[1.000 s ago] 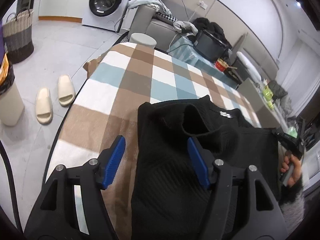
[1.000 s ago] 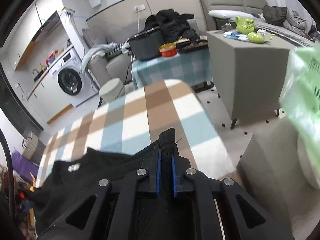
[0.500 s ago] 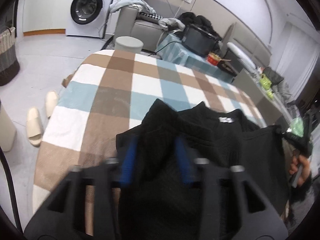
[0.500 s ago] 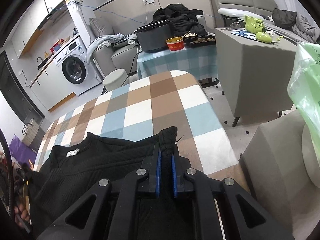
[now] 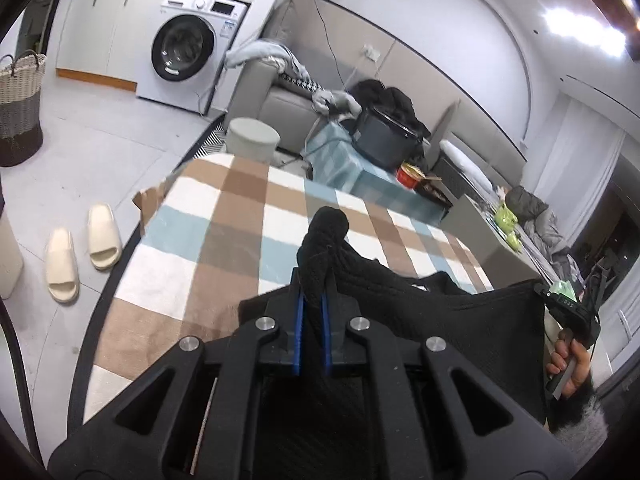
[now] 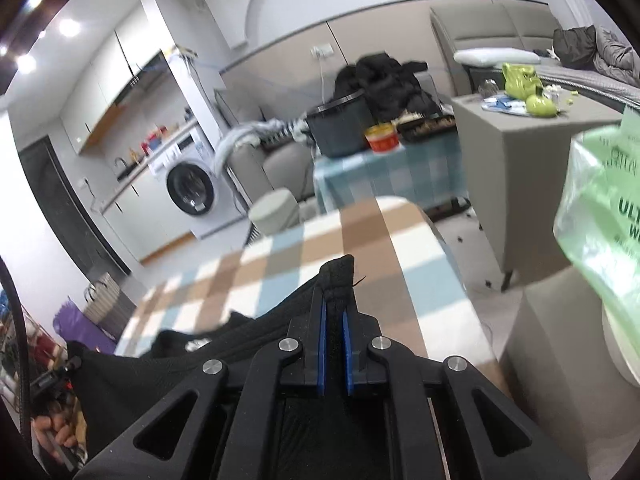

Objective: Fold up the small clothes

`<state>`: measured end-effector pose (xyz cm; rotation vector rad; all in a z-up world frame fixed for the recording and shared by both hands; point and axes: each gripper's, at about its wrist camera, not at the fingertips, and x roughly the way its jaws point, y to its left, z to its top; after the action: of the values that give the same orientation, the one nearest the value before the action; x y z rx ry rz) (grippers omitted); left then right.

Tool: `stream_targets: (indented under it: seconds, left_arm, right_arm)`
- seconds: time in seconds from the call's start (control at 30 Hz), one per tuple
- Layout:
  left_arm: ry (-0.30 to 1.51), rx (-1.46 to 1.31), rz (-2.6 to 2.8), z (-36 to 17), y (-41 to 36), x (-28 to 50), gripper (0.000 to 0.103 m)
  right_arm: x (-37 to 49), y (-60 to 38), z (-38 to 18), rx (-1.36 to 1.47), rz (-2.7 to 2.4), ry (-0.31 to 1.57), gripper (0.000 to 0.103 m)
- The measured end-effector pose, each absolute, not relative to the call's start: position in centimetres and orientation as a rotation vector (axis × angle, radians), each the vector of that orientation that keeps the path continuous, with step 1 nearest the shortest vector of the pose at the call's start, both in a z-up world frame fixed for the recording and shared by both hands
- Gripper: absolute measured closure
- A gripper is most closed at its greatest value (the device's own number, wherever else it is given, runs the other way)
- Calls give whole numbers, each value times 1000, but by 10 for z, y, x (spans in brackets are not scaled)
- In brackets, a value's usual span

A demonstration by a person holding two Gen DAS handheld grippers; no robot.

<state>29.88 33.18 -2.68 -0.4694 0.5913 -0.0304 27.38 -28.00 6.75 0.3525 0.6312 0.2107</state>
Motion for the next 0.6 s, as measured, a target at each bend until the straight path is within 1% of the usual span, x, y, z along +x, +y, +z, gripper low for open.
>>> stream_targets:
  seconds: [0.13,0.17,0.23,0.27,0.3,0.33,0.37,0.4,0.43,0.5,0.57,0.6]
  left_arm:
    - [595,-506,12,-30,345,302,98]
    - [612,-509,35,-34,348,305,98]
    - [707,-496,120,-52,354,316,96]
    - [755,-513,156,-62,357,319,96]
    - [795,-527,168,-70,359,321,96]
    - [812,-534,169,-75,361,320,96]
    - [814,-539,173,-77,361,315,89]
    - [814,-532,179,-77,359,308,82]
    - [814,-528,179,-76,357,301,78]
    - [813,-523,171,-72,353,286,61]
    - [814,-516,182,-70,347,266,55]
    - [814,-518,180,-71,343,253,54]
  right_arm:
    - [280,-274,74,361,208,609,97]
    - [285,-270,75,354,210,612,97]
    - [295,-262,73,325,192,637,97]
    - [302,-256,69,298,166,679,94]
    - [310,-250,62,266,135,741,85]
    - [315,-247,56,239,108,796,82]
    - [315,-245,50,224,96,830,80]
    - [312,-246,47,218,104,845,74]
    - [309,-247,44,211,113,856,70]
    - [291,-251,43,189,125,875,61]
    - [273,-257,39,180,123,900,58]
    - [262,-260,37,180,127,920,57]
